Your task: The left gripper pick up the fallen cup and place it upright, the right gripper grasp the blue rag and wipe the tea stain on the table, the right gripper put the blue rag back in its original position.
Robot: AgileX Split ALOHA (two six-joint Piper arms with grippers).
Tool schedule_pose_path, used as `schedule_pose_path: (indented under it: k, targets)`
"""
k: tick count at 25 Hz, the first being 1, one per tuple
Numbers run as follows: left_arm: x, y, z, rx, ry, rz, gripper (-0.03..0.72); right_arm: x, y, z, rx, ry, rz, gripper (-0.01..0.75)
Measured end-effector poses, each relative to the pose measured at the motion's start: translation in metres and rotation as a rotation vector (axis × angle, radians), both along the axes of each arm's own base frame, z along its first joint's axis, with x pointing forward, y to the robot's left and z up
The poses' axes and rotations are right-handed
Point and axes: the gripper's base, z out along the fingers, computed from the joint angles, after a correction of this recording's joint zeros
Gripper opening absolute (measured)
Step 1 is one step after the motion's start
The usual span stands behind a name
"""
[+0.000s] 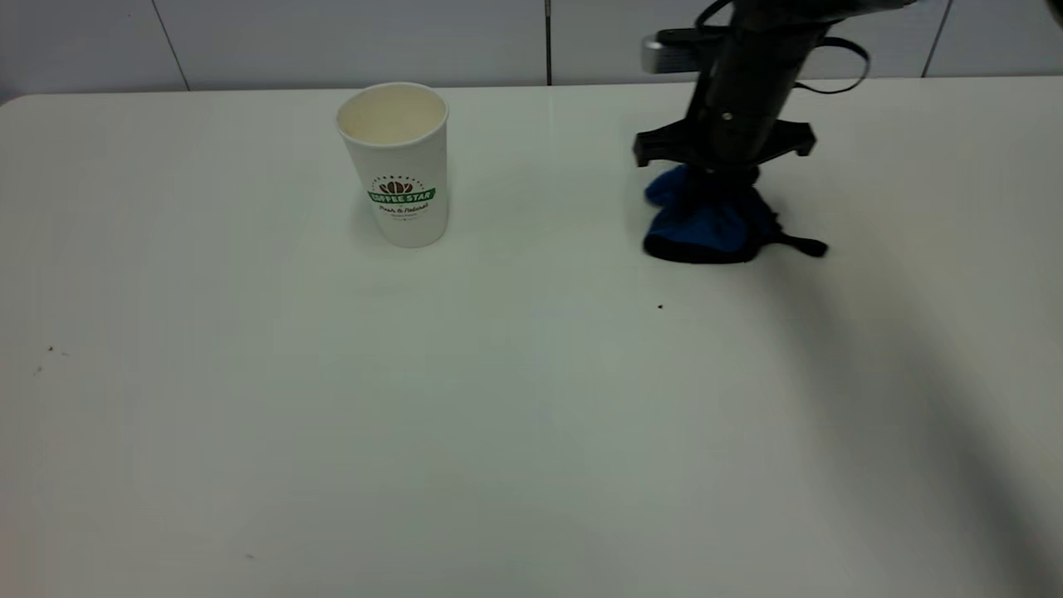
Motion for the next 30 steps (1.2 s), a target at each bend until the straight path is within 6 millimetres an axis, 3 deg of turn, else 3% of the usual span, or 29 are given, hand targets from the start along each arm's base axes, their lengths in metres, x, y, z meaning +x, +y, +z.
schedule_pose_path:
  k: [7, 10, 13, 15, 19, 20, 22, 27, 30]
  targets:
    - [0.000, 0.000, 0.000, 0.000, 0.000, 0.000, 0.465, -0.002, -0.076, 0.004, -0.032, 0.126, -0.125, 0.076]
    - [0.000, 0.000, 0.000, 0.001, 0.000, 0.000, 0.465, -0.004, -0.098, 0.004, -0.026, 0.164, -0.168, 0.079]
    - [0.000, 0.000, 0.000, 0.001, 0.000, 0.000, 0.465, -0.006, -0.105, 0.005, -0.029, 0.185, -0.179, 0.126]
    - [0.000, 0.000, 0.000, 0.001, 0.000, 0.000, 0.465, -0.007, -0.106, 0.005, -0.034, 0.198, -0.178, 0.221]
    - [0.000, 0.000, 0.000, 0.001, 0.000, 0.000, 0.465, -0.015, -0.107, 0.014, -0.056, 0.285, -0.146, 0.596]
    - [0.000, 0.000, 0.000, 0.001, 0.000, 0.000, 0.465, -0.016, -0.107, 0.021, -0.069, 0.310, -0.131, 0.660]
    - [0.000, 0.000, 0.000, 0.001, 0.000, 0.000, 0.465, -0.014, -0.108, 0.038, -0.079, 0.317, -0.119, 0.710]
    - [0.000, 0.000, 0.000, 0.001, 0.000, 0.000, 0.465, -0.012, -0.105, 0.105, -0.045, 0.216, -0.095, 0.730]
    - [0.000, 0.000, 0.000, 0.001, 0.000, 0.000, 0.465, -0.031, -0.099, 0.143, 0.015, 0.212, -0.068, 0.730]
